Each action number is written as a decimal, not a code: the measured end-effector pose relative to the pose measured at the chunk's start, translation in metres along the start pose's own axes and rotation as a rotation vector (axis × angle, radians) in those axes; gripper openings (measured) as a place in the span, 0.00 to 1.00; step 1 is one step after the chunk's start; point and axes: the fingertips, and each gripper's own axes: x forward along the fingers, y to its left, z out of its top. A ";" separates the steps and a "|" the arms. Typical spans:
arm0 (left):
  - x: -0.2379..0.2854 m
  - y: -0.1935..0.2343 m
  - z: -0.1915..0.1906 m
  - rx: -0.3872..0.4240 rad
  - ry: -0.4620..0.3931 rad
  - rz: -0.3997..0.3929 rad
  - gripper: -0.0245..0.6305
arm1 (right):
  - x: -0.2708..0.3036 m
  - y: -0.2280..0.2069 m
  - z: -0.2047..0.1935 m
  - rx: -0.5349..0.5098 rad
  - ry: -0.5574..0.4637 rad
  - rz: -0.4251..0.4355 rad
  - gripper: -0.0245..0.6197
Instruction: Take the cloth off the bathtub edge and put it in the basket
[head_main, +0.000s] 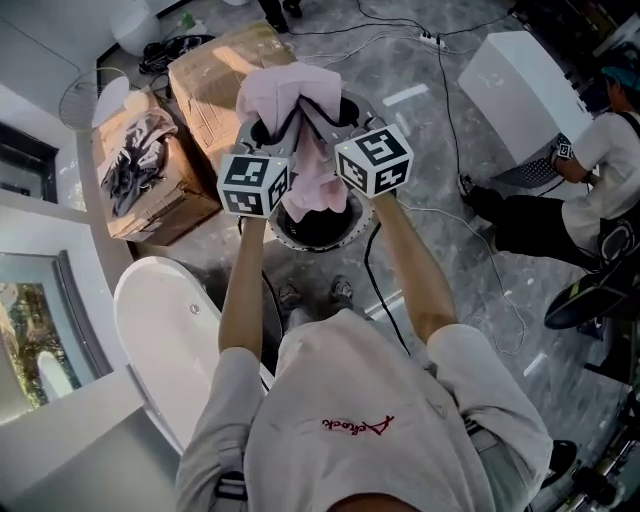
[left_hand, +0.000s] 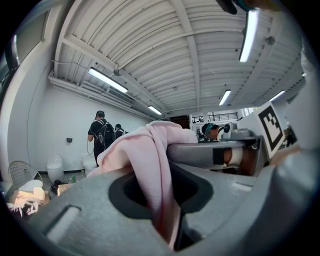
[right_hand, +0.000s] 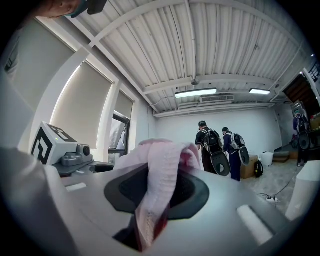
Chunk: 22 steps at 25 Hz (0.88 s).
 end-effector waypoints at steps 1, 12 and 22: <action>0.001 -0.001 -0.008 -0.008 0.010 0.000 0.17 | -0.001 0.000 -0.008 0.008 0.011 -0.001 0.19; 0.001 -0.004 -0.114 -0.122 0.151 -0.006 0.17 | -0.002 0.003 -0.115 0.107 0.167 -0.008 0.19; 0.002 -0.011 -0.225 -0.246 0.309 -0.016 0.16 | -0.006 0.008 -0.227 0.202 0.354 -0.005 0.19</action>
